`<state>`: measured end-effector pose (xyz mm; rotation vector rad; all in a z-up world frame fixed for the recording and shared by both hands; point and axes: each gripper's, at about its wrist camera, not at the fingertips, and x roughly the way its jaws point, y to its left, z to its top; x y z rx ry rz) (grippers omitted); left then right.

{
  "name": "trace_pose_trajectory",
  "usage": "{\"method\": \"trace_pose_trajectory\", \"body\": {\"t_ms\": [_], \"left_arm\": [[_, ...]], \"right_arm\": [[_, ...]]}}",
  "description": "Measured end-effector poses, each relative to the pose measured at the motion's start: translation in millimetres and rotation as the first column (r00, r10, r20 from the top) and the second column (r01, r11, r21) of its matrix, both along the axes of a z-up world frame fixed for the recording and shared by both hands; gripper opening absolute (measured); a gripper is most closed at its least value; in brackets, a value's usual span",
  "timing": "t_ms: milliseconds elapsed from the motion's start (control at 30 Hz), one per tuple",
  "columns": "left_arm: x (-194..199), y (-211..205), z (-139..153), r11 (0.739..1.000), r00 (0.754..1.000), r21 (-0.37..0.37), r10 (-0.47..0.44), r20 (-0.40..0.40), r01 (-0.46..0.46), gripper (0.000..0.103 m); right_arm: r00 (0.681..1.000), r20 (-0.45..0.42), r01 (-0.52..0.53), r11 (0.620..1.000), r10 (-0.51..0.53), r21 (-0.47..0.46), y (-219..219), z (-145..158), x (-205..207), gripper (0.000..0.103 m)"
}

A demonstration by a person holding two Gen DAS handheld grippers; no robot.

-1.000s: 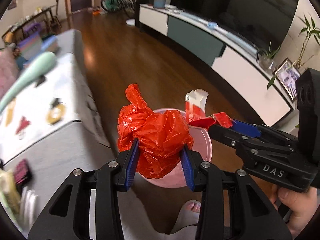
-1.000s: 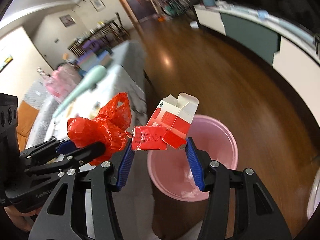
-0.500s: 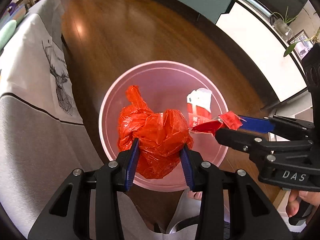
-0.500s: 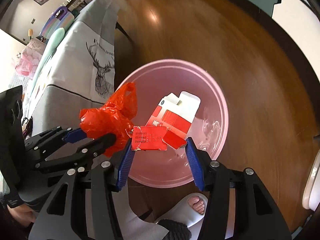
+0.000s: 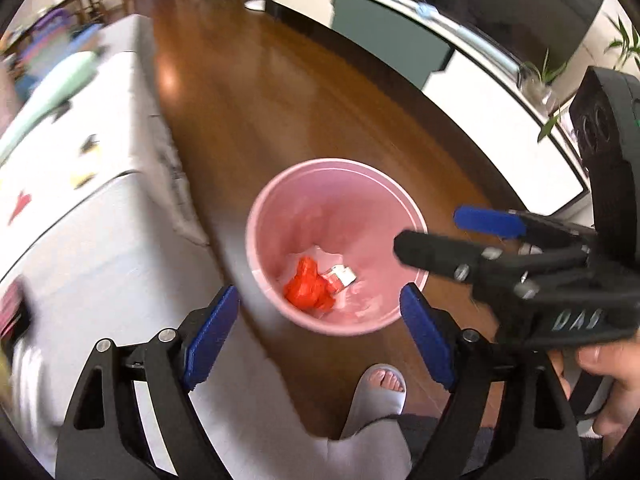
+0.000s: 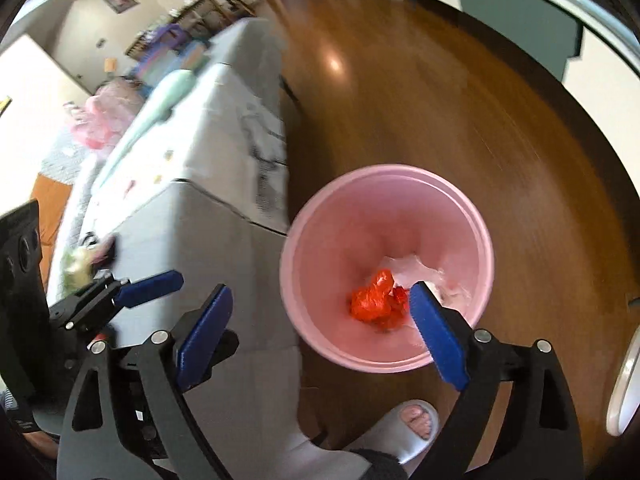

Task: Collect trash
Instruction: 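Move both tools back over the table toward the remaining trash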

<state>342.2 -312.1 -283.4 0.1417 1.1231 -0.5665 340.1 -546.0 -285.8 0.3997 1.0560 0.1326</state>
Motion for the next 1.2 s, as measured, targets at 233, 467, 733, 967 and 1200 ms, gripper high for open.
{"method": "trace_pose_trajectory", "body": {"t_ms": [233,467,733,967,1200], "left_arm": [[-55,121,76,0.994,0.983,-0.014,0.112,0.145,-0.111,0.082],[-121,245,125,0.968,0.938,-0.038,0.249,0.24,-0.247,0.084],[-161,338,131,0.93,0.895,-0.062,0.367,0.254,-0.363,0.085],[-162,375,99,0.927,0.896,-0.124,0.374,0.241,-0.353,0.085],[-122,406,50,0.907,0.893,-0.2,0.407,0.193,-0.37,0.085]], "right_arm": [[0.969,0.236,-0.051,0.995,0.069,-0.082,81,87,-36,0.098],[0.944,0.312,-0.107,0.994,0.109,-0.022,166,128,-93,0.098],[0.888,0.39,-0.26,0.966,0.244,-0.012,275,151,-129,0.098],[0.879,0.408,-0.268,0.963,0.249,-0.01,315,146,-136,0.098],[0.895,0.362,-0.273,0.962,0.261,-0.02,332,104,-117,0.098]]}}
